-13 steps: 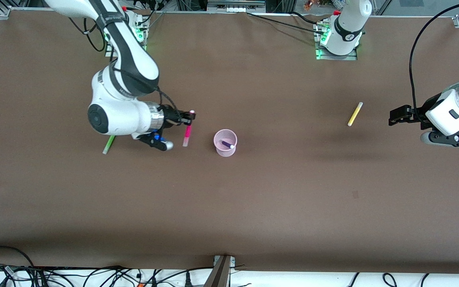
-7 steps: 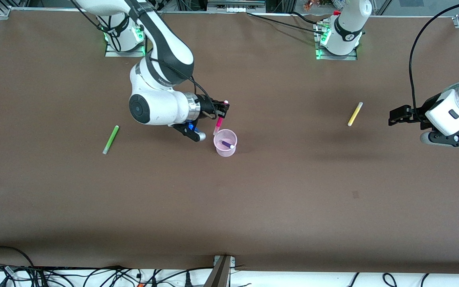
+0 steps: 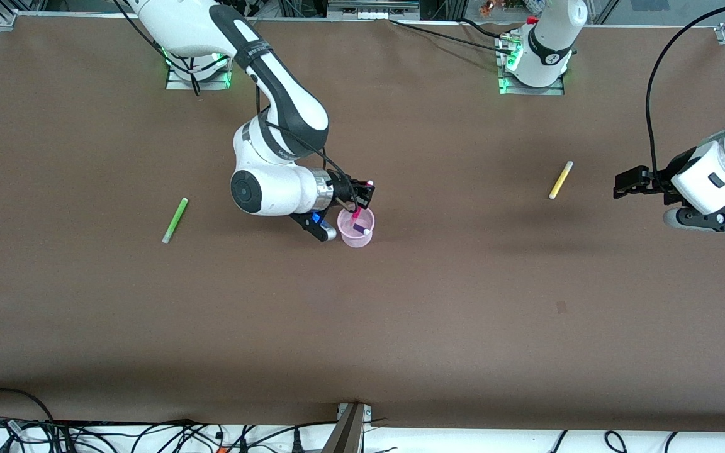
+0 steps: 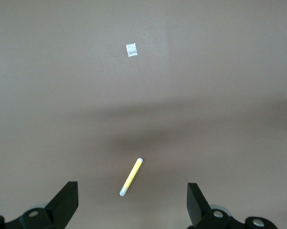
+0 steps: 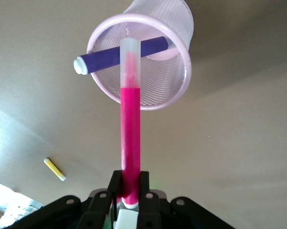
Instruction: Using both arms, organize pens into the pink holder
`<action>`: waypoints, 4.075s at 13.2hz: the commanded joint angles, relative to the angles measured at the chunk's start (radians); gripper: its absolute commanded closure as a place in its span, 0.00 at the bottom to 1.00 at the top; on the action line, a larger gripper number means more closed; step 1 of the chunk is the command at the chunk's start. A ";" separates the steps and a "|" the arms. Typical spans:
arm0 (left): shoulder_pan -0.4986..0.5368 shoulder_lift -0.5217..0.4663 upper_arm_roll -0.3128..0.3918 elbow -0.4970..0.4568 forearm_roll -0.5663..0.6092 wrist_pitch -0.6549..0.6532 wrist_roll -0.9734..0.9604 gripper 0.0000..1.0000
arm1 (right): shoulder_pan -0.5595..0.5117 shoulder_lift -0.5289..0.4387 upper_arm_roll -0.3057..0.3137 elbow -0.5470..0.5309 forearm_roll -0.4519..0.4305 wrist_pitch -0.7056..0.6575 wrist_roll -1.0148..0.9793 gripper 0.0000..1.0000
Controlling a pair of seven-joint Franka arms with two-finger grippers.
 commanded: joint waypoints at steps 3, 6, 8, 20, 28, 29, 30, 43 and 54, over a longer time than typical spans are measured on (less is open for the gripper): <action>-0.004 -0.011 0.001 -0.010 0.011 0.012 0.008 0.00 | 0.015 0.039 -0.007 0.060 0.017 0.003 0.012 1.00; -0.004 -0.011 0.003 -0.010 0.011 0.012 0.008 0.00 | 0.015 0.048 -0.007 0.060 0.018 0.003 0.015 1.00; -0.004 -0.011 0.001 -0.008 0.011 0.012 0.008 0.00 | 0.009 0.059 -0.007 0.060 0.040 0.003 0.019 1.00; -0.004 -0.011 0.001 -0.005 0.011 0.010 0.006 0.00 | 0.001 0.065 -0.018 0.058 0.074 -0.003 -0.047 0.21; -0.004 -0.011 0.001 -0.005 0.011 0.010 0.008 0.00 | -0.036 -0.009 -0.057 0.060 -0.148 -0.057 -0.073 0.00; -0.004 -0.011 0.001 -0.005 0.011 0.010 0.008 0.00 | -0.040 -0.027 -0.082 0.061 -0.182 -0.103 -0.077 0.00; -0.004 -0.011 0.001 -0.004 0.011 0.010 0.008 0.00 | -0.054 -0.044 -0.108 0.063 -0.186 -0.153 -0.077 0.00; -0.004 -0.003 0.001 -0.002 0.009 0.010 0.006 0.00 | -0.082 -0.533 -0.416 -0.092 -0.543 -0.470 -0.679 0.00; -0.005 0.006 0.001 0.021 0.018 0.010 0.019 0.00 | -0.082 -0.728 -0.455 -0.152 -0.781 -0.499 -0.881 0.00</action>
